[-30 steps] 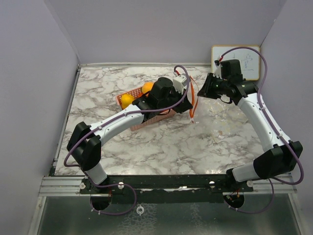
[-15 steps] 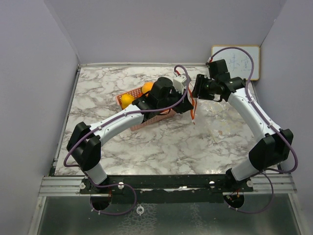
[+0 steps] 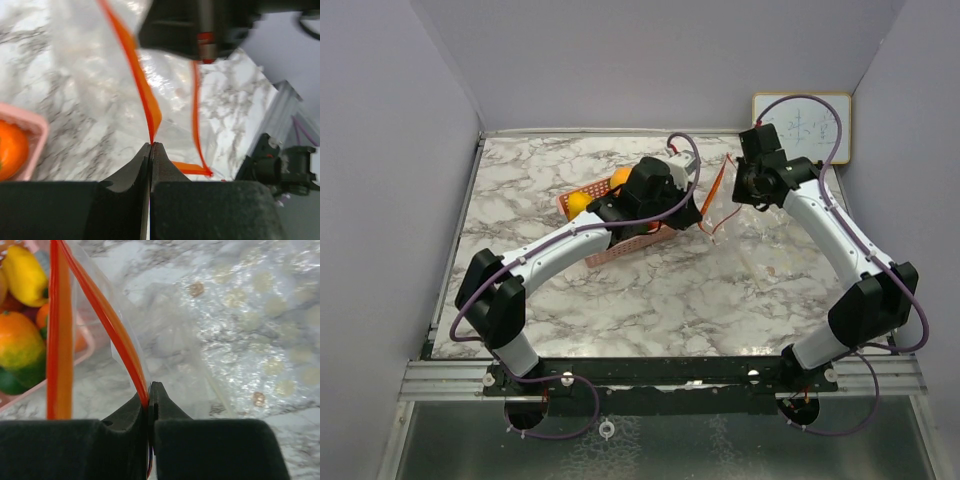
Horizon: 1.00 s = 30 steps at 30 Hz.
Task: Place the food in the zip-top bag and seal the zipper
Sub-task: Open the zipper of the food storage bag.
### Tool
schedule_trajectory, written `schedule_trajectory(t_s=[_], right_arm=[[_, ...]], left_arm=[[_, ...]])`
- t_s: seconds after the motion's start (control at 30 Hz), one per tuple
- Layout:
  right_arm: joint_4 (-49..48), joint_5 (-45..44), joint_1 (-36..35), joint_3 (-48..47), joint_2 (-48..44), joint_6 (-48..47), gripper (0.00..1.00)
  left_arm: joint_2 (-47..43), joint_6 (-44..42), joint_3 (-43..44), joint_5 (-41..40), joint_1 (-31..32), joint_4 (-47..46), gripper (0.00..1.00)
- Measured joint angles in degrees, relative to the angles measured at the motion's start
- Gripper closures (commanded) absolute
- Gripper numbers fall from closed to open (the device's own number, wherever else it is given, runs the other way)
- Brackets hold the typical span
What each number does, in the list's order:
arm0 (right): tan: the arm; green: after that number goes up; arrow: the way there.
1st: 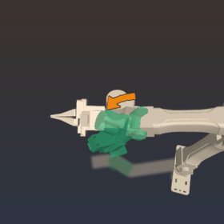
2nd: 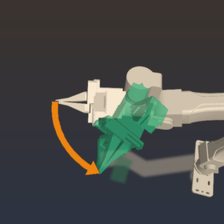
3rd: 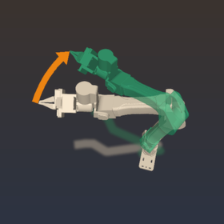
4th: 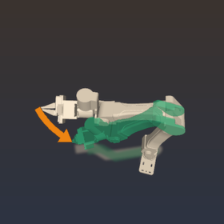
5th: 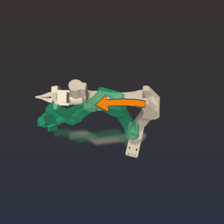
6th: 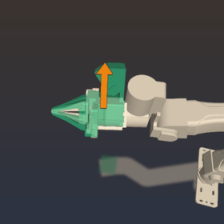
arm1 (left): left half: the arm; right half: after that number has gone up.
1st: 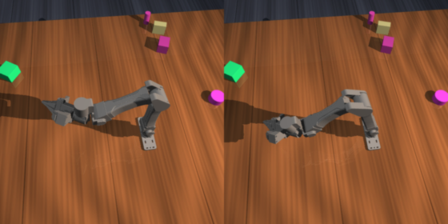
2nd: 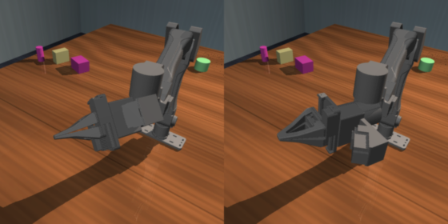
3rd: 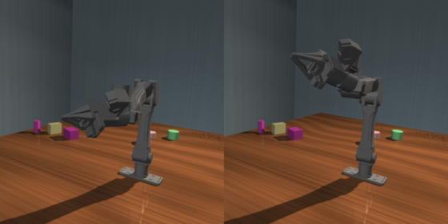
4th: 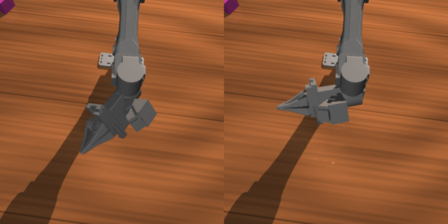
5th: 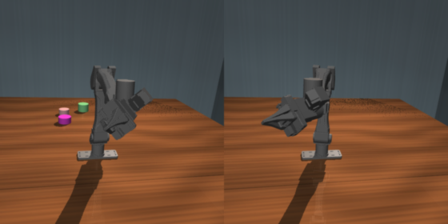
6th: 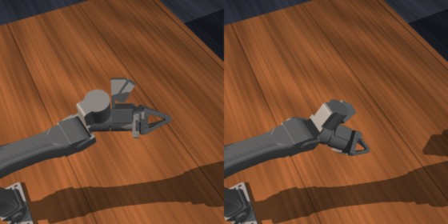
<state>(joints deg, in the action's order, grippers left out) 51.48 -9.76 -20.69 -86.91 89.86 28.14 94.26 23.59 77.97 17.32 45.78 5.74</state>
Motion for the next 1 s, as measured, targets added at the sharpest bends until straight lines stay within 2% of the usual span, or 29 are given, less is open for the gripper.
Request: schedule_trajectory(t_s=[0.2, 0.4, 0.47, 0.53, 0.67, 0.83, 1.0], right_arm=[[2.08, -14.12, -0.11, 1.81, -6.56, -1.40, 0.98], [0.31, -15.17, -2.29, 3.45, -10.95, -1.81, 0.98], [-0.92, -13.31, -1.88, 3.96, -12.07, -3.15, 0.98], [-2.29, -9.90, -1.27, 4.20, -13.00, -4.74, 0.98], [-3.45, -4.39, -0.57, 2.84, -12.81, -6.71, 0.98], [-3.98, -1.01, -0.55, 0.17, -10.60, -7.74, 0.98], [-4.15, -0.17, -0.55, -1.79, -8.39, -7.87, 0.98]], left_arm=[[-1.22, 3.06, -0.31, -12.61, -6.82, 9.09, 1.00], [-3.04, 5.86, 3.28, -16.87, -9.14, 10.60, 0.98], [-4.00, 5.77, 2.86, -15.37, -9.35, 9.14, 0.80], [-4.98, 5.55, 0.42, -11.85, -10.29, 5.01, 0.72], [-5.62, 5.88, -4.46, -3.82, -12.17, -2.10, 0.39], [-5.62, 4.59, -4.90, 3.45, -12.00, -7.26, 0.02], [-5.99, 4.52, -5.40, 9.70, -11.41, -13.00, 0.01]])
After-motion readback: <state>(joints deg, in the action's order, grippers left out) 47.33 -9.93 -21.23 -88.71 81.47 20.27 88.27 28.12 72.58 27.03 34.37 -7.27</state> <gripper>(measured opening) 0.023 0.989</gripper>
